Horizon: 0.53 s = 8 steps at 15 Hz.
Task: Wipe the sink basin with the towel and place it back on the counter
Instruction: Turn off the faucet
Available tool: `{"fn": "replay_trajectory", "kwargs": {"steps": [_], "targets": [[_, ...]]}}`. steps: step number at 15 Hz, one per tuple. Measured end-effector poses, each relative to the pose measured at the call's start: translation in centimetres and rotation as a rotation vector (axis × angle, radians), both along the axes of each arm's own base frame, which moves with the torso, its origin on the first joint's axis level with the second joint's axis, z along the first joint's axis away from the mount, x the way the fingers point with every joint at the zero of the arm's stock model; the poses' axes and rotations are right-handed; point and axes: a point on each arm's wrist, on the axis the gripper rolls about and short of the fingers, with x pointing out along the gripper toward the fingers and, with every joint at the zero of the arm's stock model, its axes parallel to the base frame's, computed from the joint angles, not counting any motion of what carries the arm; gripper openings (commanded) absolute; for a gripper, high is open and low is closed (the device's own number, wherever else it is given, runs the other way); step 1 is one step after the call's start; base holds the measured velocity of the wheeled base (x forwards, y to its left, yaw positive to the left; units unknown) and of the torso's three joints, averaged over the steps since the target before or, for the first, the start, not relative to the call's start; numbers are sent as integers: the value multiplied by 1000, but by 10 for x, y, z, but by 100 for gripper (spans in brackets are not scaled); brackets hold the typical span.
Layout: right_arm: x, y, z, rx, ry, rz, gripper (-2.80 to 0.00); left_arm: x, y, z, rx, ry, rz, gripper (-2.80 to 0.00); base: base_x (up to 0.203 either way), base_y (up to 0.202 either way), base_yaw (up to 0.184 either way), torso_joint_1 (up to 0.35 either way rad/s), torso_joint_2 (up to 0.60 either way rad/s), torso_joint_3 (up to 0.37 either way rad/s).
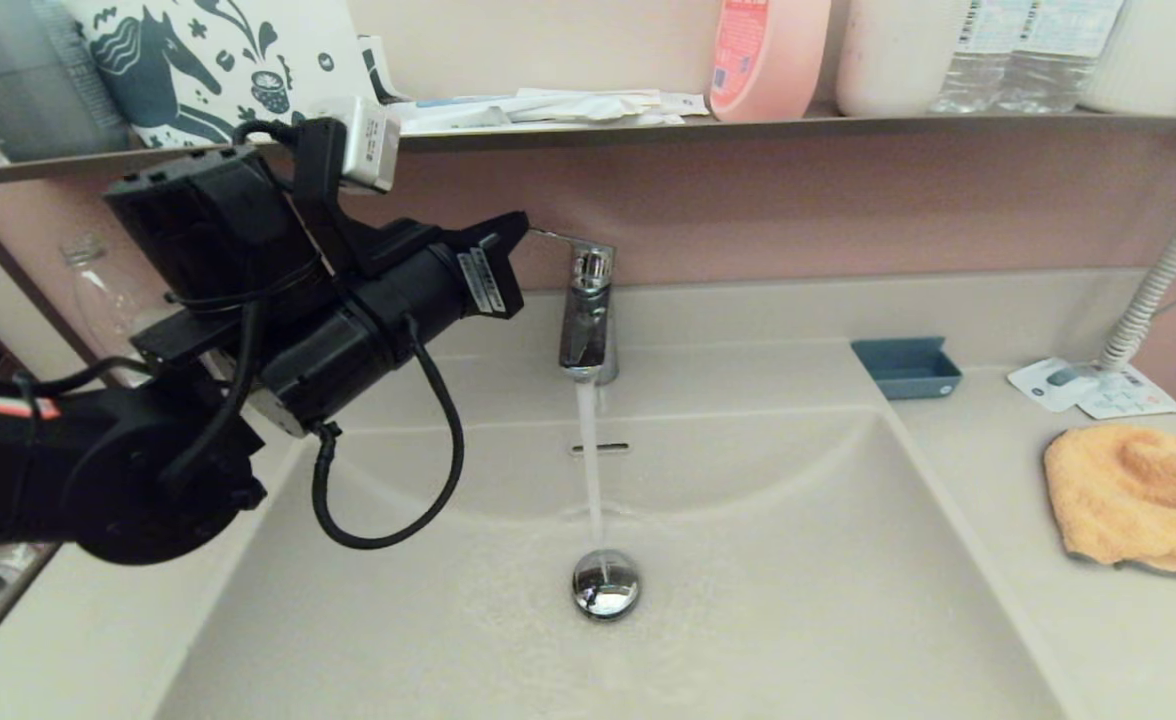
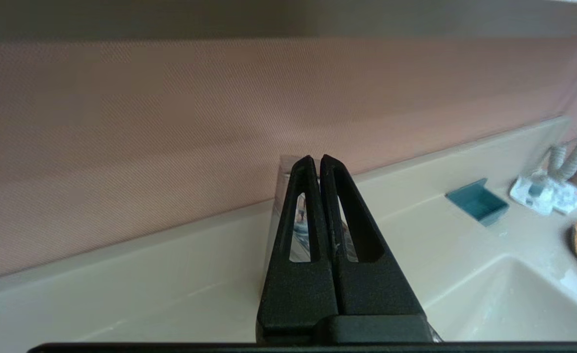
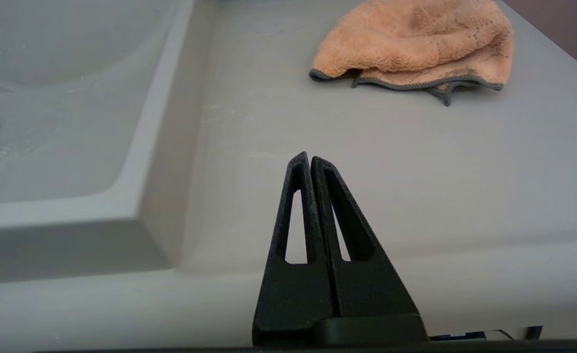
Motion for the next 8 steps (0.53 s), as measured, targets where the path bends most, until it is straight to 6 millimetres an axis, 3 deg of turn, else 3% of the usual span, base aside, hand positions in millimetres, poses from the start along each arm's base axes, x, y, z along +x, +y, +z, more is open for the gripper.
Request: {"fn": "replay_trajectory", "kwargs": {"steps": [8], "targets": [[0, 0, 0, 0, 0, 0, -280, 9, -13, 24, 41, -22, -29, -280, 0, 0, 0, 0, 0, 0]]}}
